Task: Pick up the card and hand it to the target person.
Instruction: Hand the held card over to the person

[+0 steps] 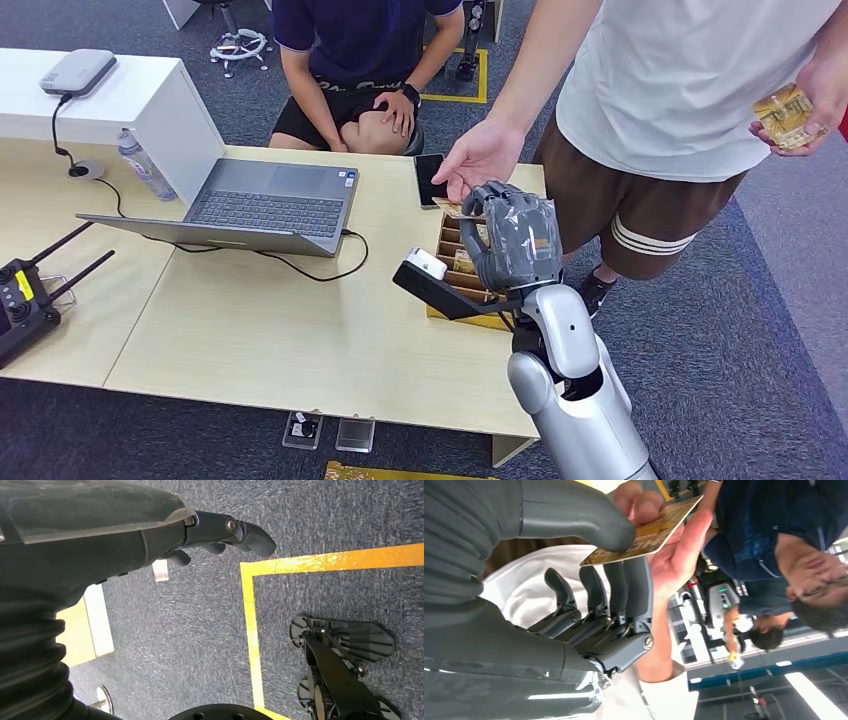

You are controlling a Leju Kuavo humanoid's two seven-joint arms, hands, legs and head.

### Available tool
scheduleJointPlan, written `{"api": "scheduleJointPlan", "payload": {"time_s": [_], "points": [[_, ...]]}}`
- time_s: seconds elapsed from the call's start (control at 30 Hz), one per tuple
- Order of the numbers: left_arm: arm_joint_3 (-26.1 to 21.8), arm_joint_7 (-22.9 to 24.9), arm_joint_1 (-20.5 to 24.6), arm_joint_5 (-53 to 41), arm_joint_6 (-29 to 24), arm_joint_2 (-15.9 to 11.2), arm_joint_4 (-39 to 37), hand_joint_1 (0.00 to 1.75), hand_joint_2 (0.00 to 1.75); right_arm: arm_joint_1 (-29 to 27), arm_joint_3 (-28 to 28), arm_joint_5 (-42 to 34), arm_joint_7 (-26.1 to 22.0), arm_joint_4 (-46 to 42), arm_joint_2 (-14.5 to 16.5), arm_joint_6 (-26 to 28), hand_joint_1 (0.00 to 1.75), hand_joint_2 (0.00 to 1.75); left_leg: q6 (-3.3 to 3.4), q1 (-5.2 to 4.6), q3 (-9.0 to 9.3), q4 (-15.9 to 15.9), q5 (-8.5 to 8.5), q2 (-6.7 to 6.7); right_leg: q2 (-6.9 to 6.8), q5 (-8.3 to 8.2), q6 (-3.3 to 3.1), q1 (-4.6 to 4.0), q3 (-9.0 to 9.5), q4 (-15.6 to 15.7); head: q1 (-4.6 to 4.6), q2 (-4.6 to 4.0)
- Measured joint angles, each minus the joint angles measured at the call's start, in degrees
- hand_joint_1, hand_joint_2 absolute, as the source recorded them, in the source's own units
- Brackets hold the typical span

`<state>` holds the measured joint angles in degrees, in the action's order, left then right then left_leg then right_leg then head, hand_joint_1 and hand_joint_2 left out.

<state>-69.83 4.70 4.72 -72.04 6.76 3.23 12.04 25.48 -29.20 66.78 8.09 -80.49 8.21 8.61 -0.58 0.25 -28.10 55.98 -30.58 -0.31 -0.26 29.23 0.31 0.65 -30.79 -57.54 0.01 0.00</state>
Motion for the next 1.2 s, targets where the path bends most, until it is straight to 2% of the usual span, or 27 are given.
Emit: {"api": "scheduleJointPlan", "payload": {"time_s": [0.37, 0.47, 0.5, 0.53, 0.63, 0.67, 1.03, 1.1, 1.2], "points": [[0.0, 0.4, 0.0, 0.2, 0.0, 0.0, 0.0, 0.00, 1.75, 0.9, 0.0, 0.3, 0.2, 2.2, 1.1, 0.0, 1.35, 1.75, 0.00, 0.00, -0.01, 0.0, 0.00, 0.00, 0.00, 0.00, 0.00, 0.00, -0.01, 0.0, -0.03, 0.00], [0.0, 0.6, 0.0, 0.2, 0.0, 0.0, 0.0, 0.00, 1.75, 1.2, 0.0, 0.4, 0.2, 2.7, 1.4, 0.0, 1.28, 1.75, 0.00, 0.00, -0.01, 0.0, 0.00, 0.00, -0.01, 0.00, 0.00, 0.00, -0.01, 0.0, -0.02, 0.00], [0.0, 0.7, 0.0, 0.3, 0.0, 0.0, 0.0, 0.00, 1.75, 1.3, 0.0, 0.4, 0.2, 2.9, 1.4, -0.1, 1.21, 1.75, 0.00, 0.00, -0.01, 0.0, 0.00, 0.00, -0.01, 0.00, 0.00, 0.00, 0.00, 0.0, -0.02, 0.00], [0.0, 0.8, 0.0, 0.3, 0.0, 0.0, 0.0, 0.00, 1.75, 1.4, 0.0, 0.4, 0.2, 3.0, 1.4, -0.1, 1.02, 1.75, 0.00, 0.00, -0.01, 0.0, 0.00, 0.00, -0.01, 0.00, 0.00, 0.00, -0.01, 0.0, -0.02, 0.00], [-0.1, 0.9, 0.0, 0.5, 0.0, 0.0, 0.0, 0.00, 1.75, 1.5, 0.0, 0.4, 0.2, 3.4, 1.6, -0.1, 0.14, 1.75, 0.00, 0.00, -0.01, 0.0, 0.00, 0.00, -0.01, 0.00, 0.00, 0.00, -0.01, 0.0, -0.02, 0.00], [-0.1, 1.0, 0.0, 0.6, 0.0, 0.0, 0.0, 0.00, 1.75, 1.5, 0.0, 0.4, 0.2, 3.5, 1.7, -0.1, 0.00, 1.75, 0.00, 0.00, -0.01, 0.0, 0.00, 0.00, -0.01, 0.00, 0.00, 0.00, -0.01, 0.0, -0.02, 0.00], [-0.1, 1.1, 0.0, 0.8, -0.2, 0.0, 0.0, 0.00, 1.75, 1.5, 0.0, 0.3, 0.1, 4.0, 1.7, 0.8, 0.00, 1.75, 0.00, 0.00, 0.01, 0.0, 0.00, 0.00, 0.00, 0.00, 0.00, 0.00, -0.01, 0.0, -0.03, 0.00], [-0.2, 1.0, 0.0, 0.8, -0.2, 0.0, 0.0, 0.00, 1.75, 1.3, 0.1, -1.2, -1.3, 3.5, 1.6, 2.2, 0.00, 1.75, 0.00, 0.00, 0.01, 0.0, 0.00, 0.00, 0.00, 0.00, 0.00, 0.00, -0.02, 0.0, -0.02, 0.00], [-0.2, 0.7, 0.0, 0.8, -0.1, 0.0, 0.0, 0.00, 1.75, 0.4, 1.2, -6.3, -6.1, 1.2, 1.1, 4.6, 0.00, 1.75, 0.00, 0.00, 0.01, 0.0, 0.00, 0.00, -0.01, 0.00, 0.00, 0.00, -0.02, 0.0, -0.04, 0.00]]}}
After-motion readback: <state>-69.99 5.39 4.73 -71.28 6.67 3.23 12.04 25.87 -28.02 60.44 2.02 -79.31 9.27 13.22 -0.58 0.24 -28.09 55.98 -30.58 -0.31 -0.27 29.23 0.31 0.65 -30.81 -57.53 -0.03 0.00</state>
